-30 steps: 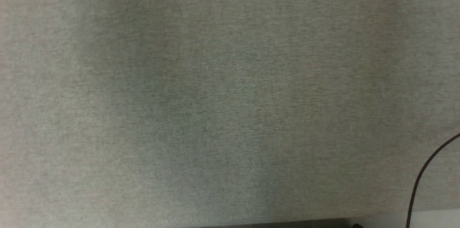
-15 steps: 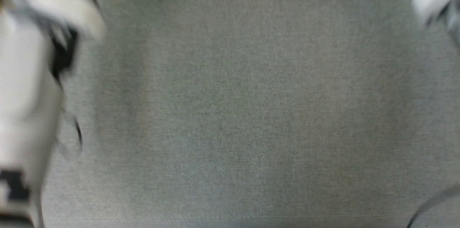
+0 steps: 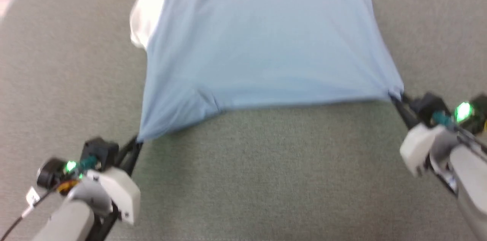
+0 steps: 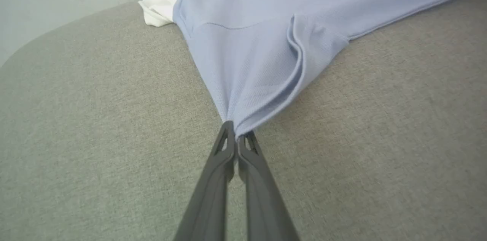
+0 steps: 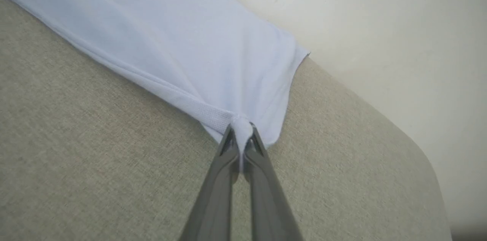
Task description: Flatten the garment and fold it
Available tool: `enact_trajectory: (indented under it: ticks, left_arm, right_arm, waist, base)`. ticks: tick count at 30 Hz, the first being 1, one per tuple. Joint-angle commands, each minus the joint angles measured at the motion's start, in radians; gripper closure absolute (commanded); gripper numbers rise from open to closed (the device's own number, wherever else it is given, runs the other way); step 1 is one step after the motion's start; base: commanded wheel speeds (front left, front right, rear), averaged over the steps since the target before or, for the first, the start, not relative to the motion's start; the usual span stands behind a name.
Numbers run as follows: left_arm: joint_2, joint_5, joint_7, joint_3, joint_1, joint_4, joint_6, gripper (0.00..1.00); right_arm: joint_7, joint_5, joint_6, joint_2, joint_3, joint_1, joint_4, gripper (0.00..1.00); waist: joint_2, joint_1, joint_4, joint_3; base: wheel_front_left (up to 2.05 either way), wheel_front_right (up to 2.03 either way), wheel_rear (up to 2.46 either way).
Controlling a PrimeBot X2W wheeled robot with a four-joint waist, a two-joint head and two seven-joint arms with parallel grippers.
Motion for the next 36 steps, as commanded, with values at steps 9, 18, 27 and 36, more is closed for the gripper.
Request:
enact_trajectory:
  ticks: [9,18,27,36]
  left_arm:
    - [0.085,-0.114,0.169,-0.018,0.264,-0.230,0.044,1.00]
    - [0.125,-0.204,0.270,-0.065,0.440,-0.384,0.046,1.00]
    - [0.086,-0.228,0.243,-0.086,0.455,-0.426,0.024,1.00]
    - [0.017,-0.158,0.015,0.006,0.282,-0.385,0.007,1.00]
  right_arm:
    - [0.211,0.132,-0.002,-0.082,-0.029,0.307,-0.243,1.00]
    - [0.532,0.309,-0.002,-0.182,-0.102,0.589,-0.431,1.00]
    - [0.601,0.354,-0.002,-0.164,-0.229,0.699,-0.567,1.00]
    - [0.463,0.383,-0.002,-0.133,-0.301,0.603,-0.644,1.00]
  waist:
    - [0.0000,0.0004,0.026,-0.201]
    - [0.0000,0.0004,0.015,-0.246]
    - [0.0000,0.0004,0.001,-0.240]
    - [0.0000,0.0004,-0.019,-0.156]
  base:
    - [0.00,0.00,0.00]
    - [0.00,0.00,0.00]
    - [0.00,0.00,0.00]
    - [0.00,0.00,0.00]
